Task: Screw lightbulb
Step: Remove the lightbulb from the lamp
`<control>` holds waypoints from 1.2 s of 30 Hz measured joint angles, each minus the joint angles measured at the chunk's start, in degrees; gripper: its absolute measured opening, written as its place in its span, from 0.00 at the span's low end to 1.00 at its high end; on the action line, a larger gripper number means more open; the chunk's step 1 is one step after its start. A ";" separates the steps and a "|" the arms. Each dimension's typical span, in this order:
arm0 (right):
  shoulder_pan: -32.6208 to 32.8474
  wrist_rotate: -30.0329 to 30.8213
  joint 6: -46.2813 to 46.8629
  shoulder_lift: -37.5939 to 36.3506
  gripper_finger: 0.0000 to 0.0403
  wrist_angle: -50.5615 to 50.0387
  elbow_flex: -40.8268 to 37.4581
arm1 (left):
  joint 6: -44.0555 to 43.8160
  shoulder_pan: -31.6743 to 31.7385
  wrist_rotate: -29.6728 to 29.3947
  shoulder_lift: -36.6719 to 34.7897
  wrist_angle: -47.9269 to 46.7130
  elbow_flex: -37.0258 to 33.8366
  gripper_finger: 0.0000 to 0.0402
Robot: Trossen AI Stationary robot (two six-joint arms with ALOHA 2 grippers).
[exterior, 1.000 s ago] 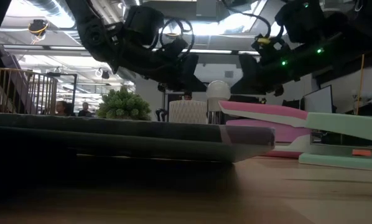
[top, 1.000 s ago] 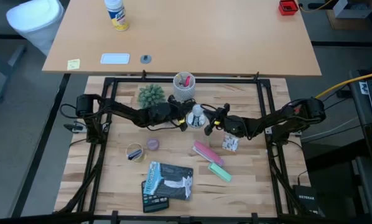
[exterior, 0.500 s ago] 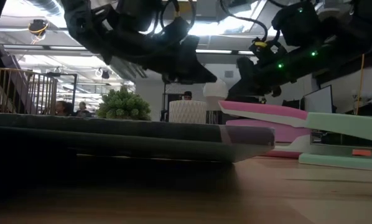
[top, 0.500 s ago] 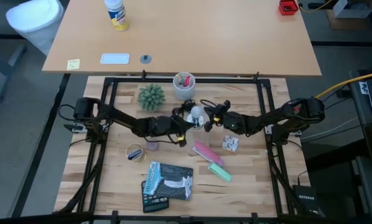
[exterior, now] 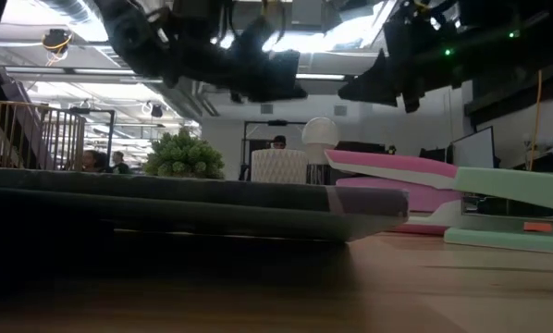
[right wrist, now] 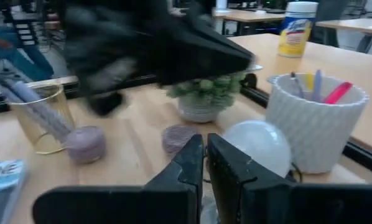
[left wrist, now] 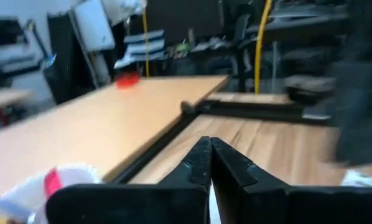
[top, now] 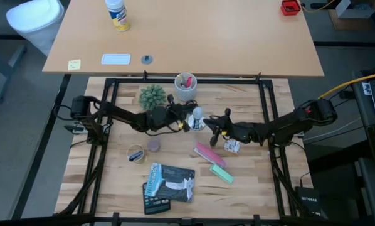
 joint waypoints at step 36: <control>-5.39 9.82 1.54 12.40 0.07 8.41 -0.02 | -10.78 -1.67 16.52 0.27 -15.95 0.00 0.00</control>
